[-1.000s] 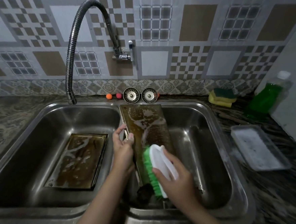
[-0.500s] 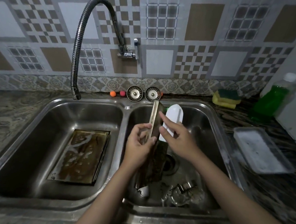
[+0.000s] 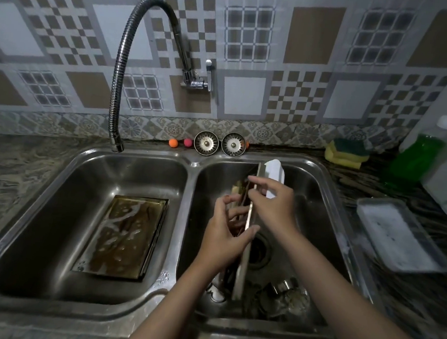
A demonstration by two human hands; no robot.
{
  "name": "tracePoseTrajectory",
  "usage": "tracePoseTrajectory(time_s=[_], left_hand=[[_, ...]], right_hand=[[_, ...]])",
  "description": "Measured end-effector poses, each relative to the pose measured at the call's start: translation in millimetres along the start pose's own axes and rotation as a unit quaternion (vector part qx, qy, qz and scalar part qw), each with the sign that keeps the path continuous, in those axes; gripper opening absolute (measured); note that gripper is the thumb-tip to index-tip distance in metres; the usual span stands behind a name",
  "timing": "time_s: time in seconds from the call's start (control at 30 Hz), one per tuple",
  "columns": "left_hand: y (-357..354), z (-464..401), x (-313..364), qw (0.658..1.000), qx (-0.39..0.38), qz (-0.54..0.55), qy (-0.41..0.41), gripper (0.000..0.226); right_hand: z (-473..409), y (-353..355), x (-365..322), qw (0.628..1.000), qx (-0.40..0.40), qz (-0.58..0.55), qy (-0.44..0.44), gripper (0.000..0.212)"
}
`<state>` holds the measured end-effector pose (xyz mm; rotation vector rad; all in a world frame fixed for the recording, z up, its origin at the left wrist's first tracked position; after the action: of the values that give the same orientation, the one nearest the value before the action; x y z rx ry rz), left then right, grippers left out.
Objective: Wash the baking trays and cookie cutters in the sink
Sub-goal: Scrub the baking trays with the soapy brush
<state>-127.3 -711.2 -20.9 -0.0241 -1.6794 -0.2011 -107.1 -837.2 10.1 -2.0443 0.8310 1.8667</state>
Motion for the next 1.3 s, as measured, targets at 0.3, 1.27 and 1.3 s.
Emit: tracePoseTrajectory(time_s=[0.3,1.27,1.3], left_hand=[[76.1,1.7,-22.8,0.988,0.064,-0.074,0.120,0.020],[326.8,-65.1,-144.5,0.889,0.238,-0.259,0.292,0.023],[325.3,-66.1,-144.9,0.889,0.222,-0.270,0.296,0.025]], right_hand=[[-8.6,27.1,-20.2,0.995,0.042,-0.084,-0.018,0.031],[46.3,3.7,42.2,0.990,-0.075,0.061,-0.103,0.035],[45.6,5.7,42.7,0.991,-0.062,0.068,-0.096,0.043]])
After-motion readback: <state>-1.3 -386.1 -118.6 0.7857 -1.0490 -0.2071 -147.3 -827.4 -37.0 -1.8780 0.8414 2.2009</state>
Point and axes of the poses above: each hand's wrist, its own z-axis away from the middle knuckle, its own y-axis out of the back of the hand, x = y × z, the point moved 1 cm from there along -z, towards the middle knuckle, and after that the axes turned 8 degrees about x, right-handed, at the moved point
